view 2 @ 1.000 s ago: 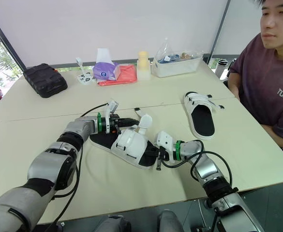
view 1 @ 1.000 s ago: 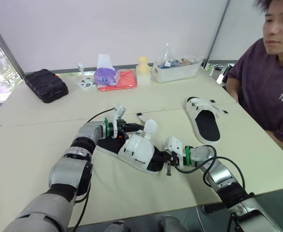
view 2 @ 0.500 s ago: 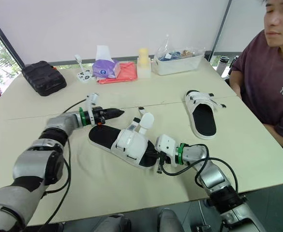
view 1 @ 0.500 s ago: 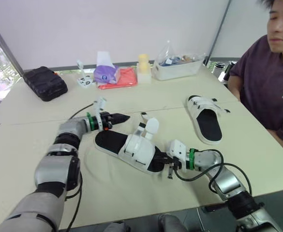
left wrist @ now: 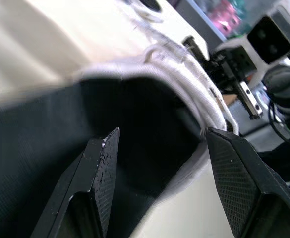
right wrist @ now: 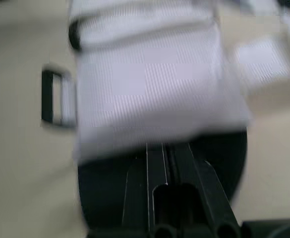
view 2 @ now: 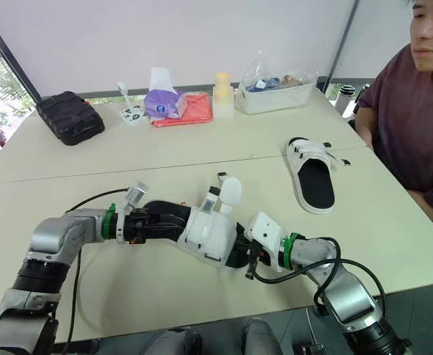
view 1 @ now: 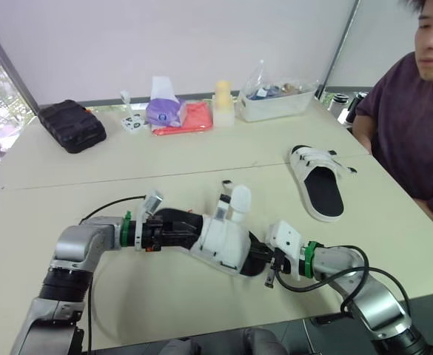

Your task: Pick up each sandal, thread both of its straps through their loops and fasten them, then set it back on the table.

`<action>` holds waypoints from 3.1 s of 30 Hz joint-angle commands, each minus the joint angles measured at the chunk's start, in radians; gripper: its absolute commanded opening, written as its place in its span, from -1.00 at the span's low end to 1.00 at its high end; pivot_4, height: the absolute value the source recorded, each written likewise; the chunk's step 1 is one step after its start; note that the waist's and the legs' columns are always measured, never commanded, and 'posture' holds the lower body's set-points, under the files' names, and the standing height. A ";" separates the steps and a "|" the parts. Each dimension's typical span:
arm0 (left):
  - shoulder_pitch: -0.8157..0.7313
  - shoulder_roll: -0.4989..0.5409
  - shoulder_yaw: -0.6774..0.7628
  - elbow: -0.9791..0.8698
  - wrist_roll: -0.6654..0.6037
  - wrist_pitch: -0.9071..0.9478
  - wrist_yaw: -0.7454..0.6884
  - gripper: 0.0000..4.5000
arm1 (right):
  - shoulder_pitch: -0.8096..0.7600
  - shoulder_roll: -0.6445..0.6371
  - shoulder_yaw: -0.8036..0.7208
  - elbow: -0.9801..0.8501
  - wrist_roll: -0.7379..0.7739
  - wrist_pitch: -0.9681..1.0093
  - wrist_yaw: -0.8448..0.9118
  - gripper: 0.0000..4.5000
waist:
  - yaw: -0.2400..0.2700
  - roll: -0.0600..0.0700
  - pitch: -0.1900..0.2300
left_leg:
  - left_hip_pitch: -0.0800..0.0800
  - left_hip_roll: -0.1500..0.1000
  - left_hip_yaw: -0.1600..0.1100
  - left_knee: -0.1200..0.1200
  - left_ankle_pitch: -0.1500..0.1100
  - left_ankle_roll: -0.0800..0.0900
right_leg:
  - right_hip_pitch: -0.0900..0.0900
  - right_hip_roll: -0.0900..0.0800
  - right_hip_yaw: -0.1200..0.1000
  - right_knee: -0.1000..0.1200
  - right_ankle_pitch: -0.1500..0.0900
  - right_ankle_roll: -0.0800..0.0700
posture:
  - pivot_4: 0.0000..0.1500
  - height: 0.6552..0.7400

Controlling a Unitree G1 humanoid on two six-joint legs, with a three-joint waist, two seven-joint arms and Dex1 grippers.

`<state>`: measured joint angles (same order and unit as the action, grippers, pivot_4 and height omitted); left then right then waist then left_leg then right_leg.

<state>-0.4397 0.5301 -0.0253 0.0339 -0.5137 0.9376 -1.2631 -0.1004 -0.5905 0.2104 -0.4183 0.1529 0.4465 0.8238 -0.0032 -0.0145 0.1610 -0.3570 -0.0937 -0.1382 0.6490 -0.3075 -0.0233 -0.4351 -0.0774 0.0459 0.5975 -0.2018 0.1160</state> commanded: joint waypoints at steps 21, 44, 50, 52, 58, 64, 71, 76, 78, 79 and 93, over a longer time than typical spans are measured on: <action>-0.421 -0.024 0.072 0.545 -0.015 -0.184 0.051 0.26 | -0.172 0.020 0.020 0.298 0.028 -0.197 0.160 -1.00 | -0.001 0.000 0.005 | 0.000 -0.001 0.000 0.002 0.001 -0.001 | 0.001 0.000 -0.002 0.000 0.000 0.000 | 1.00 1.00; -0.696 -0.277 0.111 1.168 0.157 -0.318 -0.078 0.26 | -0.175 0.030 0.034 0.315 -0.008 -0.240 0.131 -1.00 | -0.010 -0.001 0.005 | -0.002 -0.002 0.002 0.003 0.004 -0.006 | -0.004 0.000 0.001 0.003 0.001 0.000 | 1.00 1.00; -0.701 -0.287 0.094 1.194 0.222 -0.326 -0.076 0.26 | -0.169 0.036 0.046 0.310 -0.027 -0.249 0.123 -1.00 | -0.016 -0.001 0.005 | -0.002 -0.002 0.003 0.003 0.004 -0.006 | -0.004 0.001 0.001 0.004 0.001 0.000 | 1.00 1.00; -0.698 -0.277 0.100 1.192 0.229 -0.321 -0.086 0.26 | -0.164 0.037 0.047 0.304 -0.028 -0.247 0.117 -1.00 | -0.016 -0.001 0.005 | -0.001 -0.002 0.003 0.003 0.004 -0.006 | -0.004 0.001 0.001 0.005 0.001 0.000 | 1.00 1.00; -0.667 -0.256 0.094 1.150 0.231 -0.278 -0.137 0.26 | -0.144 0.048 0.053 0.301 -0.031 -0.249 0.097 -1.00 | -0.015 -0.001 0.005 | -0.001 -0.002 0.003 0.003 0.004 -0.006 | -0.004 0.001 0.001 0.007 0.001 0.000 | 1.00 1.00; -0.651 -0.305 0.100 1.138 0.230 -0.273 -0.107 0.26 | -0.157 0.062 0.062 0.318 -0.035 -0.253 0.094 -1.00 | -0.016 -0.001 0.005 | -0.001 -0.002 0.002 0.004 0.004 -0.006 | -0.003 0.001 0.001 0.007 0.001 0.000 | 1.00 1.00; -0.692 -0.384 0.239 1.226 0.167 -0.319 0.127 0.26 | -0.157 0.069 0.065 0.317 -0.042 -0.255 0.091 -1.00 | -0.015 -0.001 0.005 | 0.000 -0.002 0.003 0.005 0.004 -0.006 | -0.004 0.001 0.002 0.010 0.001 0.000 | 1.00 1.00; -0.726 -0.426 0.358 1.279 0.135 -0.394 0.333 0.26 | -0.136 0.073 0.069 0.295 -0.047 -0.248 0.078 -1.00 | -0.013 -0.001 0.005 | 0.000 -0.002 0.002 0.007 0.002 -0.003 | -0.004 0.001 0.002 0.013 0.001 0.000 | 1.00 1.00; -0.732 -0.436 0.371 1.287 0.145 -0.414 0.369 0.26 | -0.125 0.074 0.071 0.282 -0.049 -0.243 0.070 -1.00 | -0.012 -0.001 0.005 | 0.000 -0.002 0.002 0.008 0.002 -0.003 | -0.004 0.001 0.002 0.013 0.001 0.000 | 1.00 1.00; -0.735 -0.442 0.374 1.292 0.151 -0.428 0.390 0.26 | -0.118 0.073 0.071 0.276 -0.049 -0.240 0.064 -1.00 | -0.011 -0.001 0.005 | 0.000 -0.002 0.002 0.008 0.002 -0.004 | -0.004 0.001 0.002 0.013 0.001 0.000 | 1.00 1.00; -0.747 -0.461 0.392 1.305 0.206 -0.490 0.444 -0.99 | -0.076 0.074 0.070 0.226 -0.059 -0.219 0.022 -1.00 | -0.010 -0.001 0.005 | 0.000 -0.002 0.002 0.009 0.003 -0.004 | -0.004 0.001 0.002 0.014 0.001 0.000 | 1.00 1.00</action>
<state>-1.1535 0.0595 0.3500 1.3435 -0.3092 0.4632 -0.8058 -0.1957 -0.5249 0.2495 -0.1747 0.0996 0.2135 0.8380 -0.0132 -0.0158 0.1660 -0.3574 -0.0958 -0.1358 0.6582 -0.3050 -0.0273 -0.4389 -0.0769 0.0475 0.6114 -0.2012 0.1163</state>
